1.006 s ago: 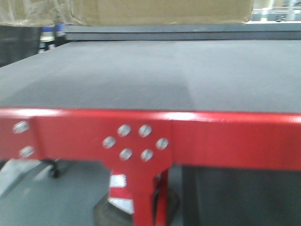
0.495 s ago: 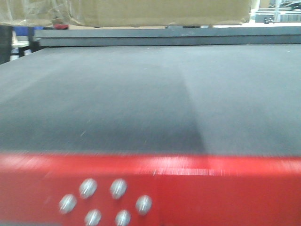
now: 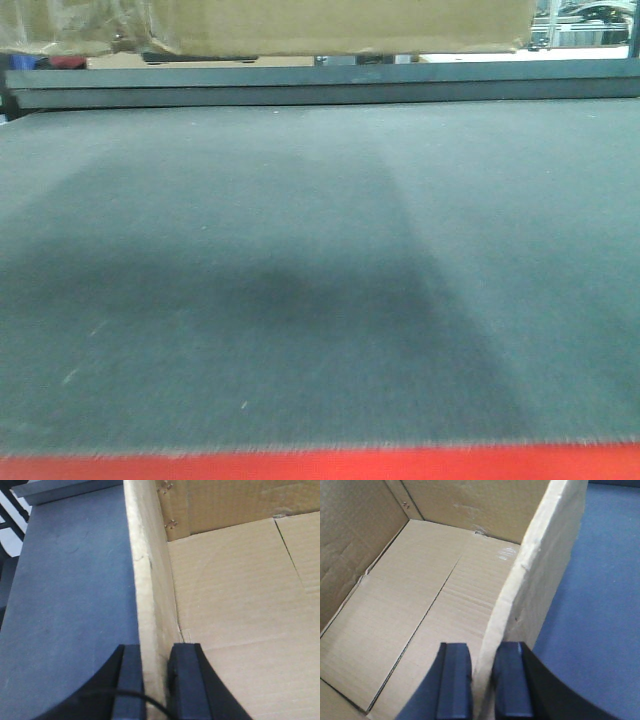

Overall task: Grab carton from right shelf to conveyor
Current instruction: 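Carry the carton with both grippers over the grey conveyor belt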

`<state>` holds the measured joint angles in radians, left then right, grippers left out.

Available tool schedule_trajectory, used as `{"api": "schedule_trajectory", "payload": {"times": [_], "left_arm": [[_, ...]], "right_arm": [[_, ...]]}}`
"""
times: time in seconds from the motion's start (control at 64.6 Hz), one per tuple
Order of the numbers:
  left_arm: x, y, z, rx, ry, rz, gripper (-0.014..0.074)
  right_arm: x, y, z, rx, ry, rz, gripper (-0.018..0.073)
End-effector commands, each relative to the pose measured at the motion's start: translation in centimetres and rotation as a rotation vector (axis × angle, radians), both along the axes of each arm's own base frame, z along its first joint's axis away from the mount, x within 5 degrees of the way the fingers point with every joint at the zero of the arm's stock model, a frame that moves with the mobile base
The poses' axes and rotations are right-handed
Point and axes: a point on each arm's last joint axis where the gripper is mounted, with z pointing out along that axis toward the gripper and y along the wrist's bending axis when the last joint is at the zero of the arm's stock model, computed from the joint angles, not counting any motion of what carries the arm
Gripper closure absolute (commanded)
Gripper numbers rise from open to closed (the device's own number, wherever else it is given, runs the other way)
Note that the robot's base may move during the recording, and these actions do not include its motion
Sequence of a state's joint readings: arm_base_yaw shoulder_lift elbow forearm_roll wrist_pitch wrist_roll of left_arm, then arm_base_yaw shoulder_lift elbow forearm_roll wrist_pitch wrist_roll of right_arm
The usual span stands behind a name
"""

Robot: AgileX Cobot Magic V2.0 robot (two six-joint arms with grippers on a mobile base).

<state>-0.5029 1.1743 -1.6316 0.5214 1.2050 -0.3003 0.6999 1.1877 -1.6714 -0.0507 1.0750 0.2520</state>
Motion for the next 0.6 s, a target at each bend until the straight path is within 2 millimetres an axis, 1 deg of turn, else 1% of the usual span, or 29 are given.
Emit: {"api": "schedule_trajectory", "payload": {"times": [0.0,0.588], "left_arm": [[-0.07,0.86,0.66,0.073,-0.049,0.048,0.061],[-0.07,0.86,0.66,0.073,-0.049,0.048,0.061]], "right_arm": [[-0.51,-0.49,0.81,0.015,-0.063,0.009,0.0629],[-0.51,-0.49,0.81,0.015,-0.063,0.009,0.0629]]}}
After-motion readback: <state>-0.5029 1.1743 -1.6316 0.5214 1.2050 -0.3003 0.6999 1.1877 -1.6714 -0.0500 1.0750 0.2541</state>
